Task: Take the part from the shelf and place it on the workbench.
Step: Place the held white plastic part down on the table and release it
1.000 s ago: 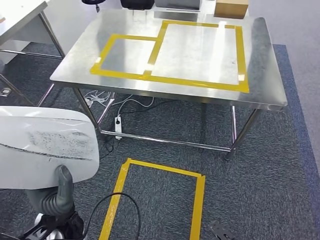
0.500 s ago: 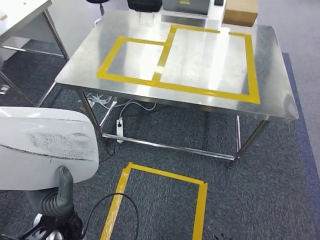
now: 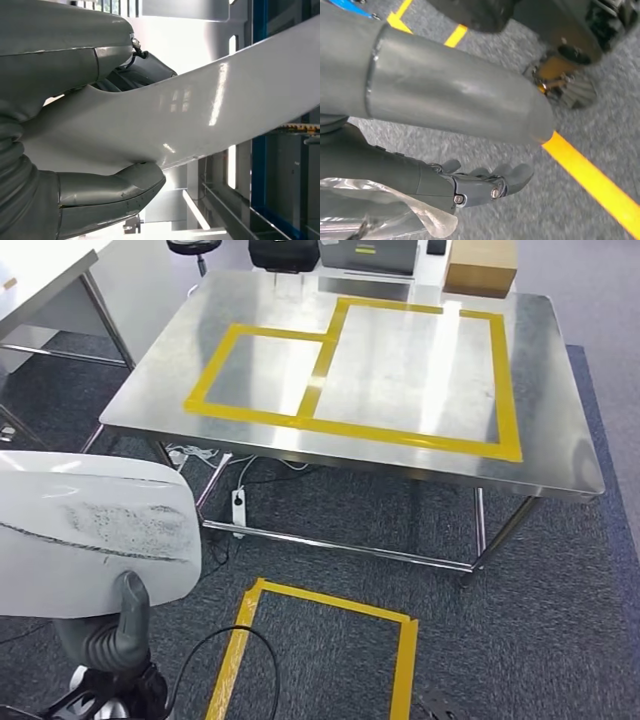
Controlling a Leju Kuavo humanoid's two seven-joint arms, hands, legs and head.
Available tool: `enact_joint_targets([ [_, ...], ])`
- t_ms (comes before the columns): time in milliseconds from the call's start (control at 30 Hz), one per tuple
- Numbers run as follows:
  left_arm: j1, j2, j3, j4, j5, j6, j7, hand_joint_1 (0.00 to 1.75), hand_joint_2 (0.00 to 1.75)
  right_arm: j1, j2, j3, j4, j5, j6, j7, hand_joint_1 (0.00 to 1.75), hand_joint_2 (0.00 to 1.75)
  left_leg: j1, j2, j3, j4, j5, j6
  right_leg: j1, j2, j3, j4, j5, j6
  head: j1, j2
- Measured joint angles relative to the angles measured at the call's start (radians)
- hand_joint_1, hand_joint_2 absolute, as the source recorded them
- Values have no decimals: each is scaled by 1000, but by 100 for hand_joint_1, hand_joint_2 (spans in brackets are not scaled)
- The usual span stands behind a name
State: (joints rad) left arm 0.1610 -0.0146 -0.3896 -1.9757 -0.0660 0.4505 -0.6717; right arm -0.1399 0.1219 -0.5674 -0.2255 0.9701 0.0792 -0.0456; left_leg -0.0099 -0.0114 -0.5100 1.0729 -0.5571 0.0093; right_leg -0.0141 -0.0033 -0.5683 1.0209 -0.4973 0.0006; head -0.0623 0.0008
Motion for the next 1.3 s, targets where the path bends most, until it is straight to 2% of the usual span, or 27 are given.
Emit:
enact_joint_targets([
  [33,-1,0,0,0,0,0,0,175,175,-2,1,0,0,0,0,-1,0,0,3,1,-20,41,-18,-6,-2,0,9,-2,-4,-3,-3,0],
  [100,-1,1,-1,0,1,0,0,175,175,-3,0,0,0,0,-1,-1,0,0,9,2,-93,159,-67,-17,-2,1,23,-3,-18,-6,-7,0],
  [133,1,1,-1,0,2,0,0,175,175,-2,1,0,0,0,-1,-2,0,0,12,2,-130,202,-80,-21,-2,1,31,-3,-25,-6,-7,0],
  [167,2,1,-1,0,3,0,0,175,175,0,1,0,0,0,-1,-1,0,0,15,2,-155,221,-76,-24,-3,1,40,-3,-34,-5,-7,0],
  [200,3,1,-1,0,5,0,-1,175,175,1,1,0,0,0,0,-1,0,0,17,3,-163,202,-51,-25,-4,2,51,-3,-43,-2,-7,0],
  [267,4,2,-1,0,6,0,-1,175,175,1,1,0,0,0,0,-1,0,0,19,4,-144,94,44,-24,-7,3,76,-3,-64,6,-7,0],
  [300,4,2,-1,0,7,0,-1,175,175,1,1,0,0,0,0,-1,0,0,17,6,-135,47,72,-22,-8,3,88,-4,-74,11,-6,0],
  [333,5,2,-1,0,8,0,-1,175,175,-1,1,0,0,0,0,-1,0,0,14,7,-129,13,90,-17,-8,2,93,-5,-81,17,-8,0],
  [400,9,1,-1,0,11,0,-1,175,175,-2,1,0,0,0,0,-1,0,0,7,9,-129,-5,85,-2,-6,0,105,-8,-87,32,-6,0],
  [467,12,0,0,-1,14,0,-2,175,175,-2,1,1,0,0,-1,-1,0,0,9,7,-113,-19,89,15,-6,-1,111,-1,-89,44,-1,0],
  [533,13,-1,2,-1,15,-2,-2,175,175,-3,1,1,0,-1,-2,-1,0,0,12,6,-91,-30,85,25,-6,0,78,61,-98,49,4,0],
  [633,13,-2,4,-1,15,-7,-2,175,175,-2,2,4,0,-2,-2,0,0,0,7,5,-75,-34,69,37,-5,1,-50,229,-156,48,11,0],
  [667,13,-2,4,-1,15,-7,-2,175,175,1,2,5,0,-2,-2,0,0,0,4,3,-69,-34,62,39,-5,1,-84,256,-166,47,11,0],
  [700,14,-3,5,-1,15,-8,-2,175,175,3,2,6,0,-2,-2,1,0,0,1,1,-59,-34,55,40,-3,1,-101,249,-156,44,11,0],
  [733,14,-3,6,-1,15,-8,-2,175,175,4,1,8,0,-3,-2,1,0,0,-1,-1,-48,-34,47,41,0,1,-102,211,-122,38,11,0],
  [767,14,-3,6,-1,15,-8,-2,175,175,4,1,8,0,-3,-2,1,0,0,-3,-1,-35,-35,37,40,4,1,-92,150,-68,30,11,0],
  [800,14,-3,7,-1,15,-9,-2,175,175,4,1,9,0,-4,-2,1,0,0,-5,-1,-23,-35,29,39,8,1,-80,96,-30,23,10,0],
  [833,14,-3,8,-1,15,-10,-2,175,175,3,1,10,0,-4,-2,2,0,0,-6,-1,-16,-36,22,36,12,1,-69,54,-10,18,8,0],
  [867,14,-3,8,-1,15,-11,-2,175,175,4,1,10,0,-4,-2,3,0,0,-6,-1,-11,-37,16,31,15,1,-60,30,1,14,6,0],
  [900,14,-3,9,-1,15,-12,-2,175,175,4,1,10,0,-4,-2,4,0,0,-6,-1,-8,-35,14,26,17,0,-58,25,-5,11,5,0],
  [1000,12,-2,9,-1,15,-13,-2,175,175,5,2,10,0,-4,-3,7,0,0,-5,0,-8,-2,9,12,12,1,-28,6,10,0,5,0],
  [1067,10,-2,10,-1,15,-14,-2,175,175,1,2,10,0,-4,-4,7,0,0,-1,1,-51,81,-21,0,6,1,-8,0,5,-6,3,0],
  [1133,11,-1,10,-1,14,-14,-2,175,175,1,1,10,0,-4,-5,8,0,0,8,3,-123,193,-71,-13,5,1,2,-1,-5,-8,2,0],
  [1167,12,-1,10,-1,15,-14,-2,175,175,2,1,10,0,-4,-5,8,0,0,13,3,-153,227,-82,-17,4,2,8,-1,-11,-7,1,0],
  [1200,13,-1,10,-1,15,-14,-2,175,175,4,1,10,0,-4,-5,8,0,0,16,3,-168,231,-72,-21,3,2,15,-1,-18,-5,2,0],
  [1233,13,-1,10,-1,15,-14,-2,175,175,6,1,10,0,-4,-4,8,0,0,19,4,-167,202,-41,-24,1,2,25,-1,-25,-2,1,0],
  [1300,14,0,10,-1,15,-14,-2,175,175,6,2,10,0,-4,-4,9,0,0,21,5,-136,86,47,-27,-3,3,48,-1,-41,8,2,0],
])
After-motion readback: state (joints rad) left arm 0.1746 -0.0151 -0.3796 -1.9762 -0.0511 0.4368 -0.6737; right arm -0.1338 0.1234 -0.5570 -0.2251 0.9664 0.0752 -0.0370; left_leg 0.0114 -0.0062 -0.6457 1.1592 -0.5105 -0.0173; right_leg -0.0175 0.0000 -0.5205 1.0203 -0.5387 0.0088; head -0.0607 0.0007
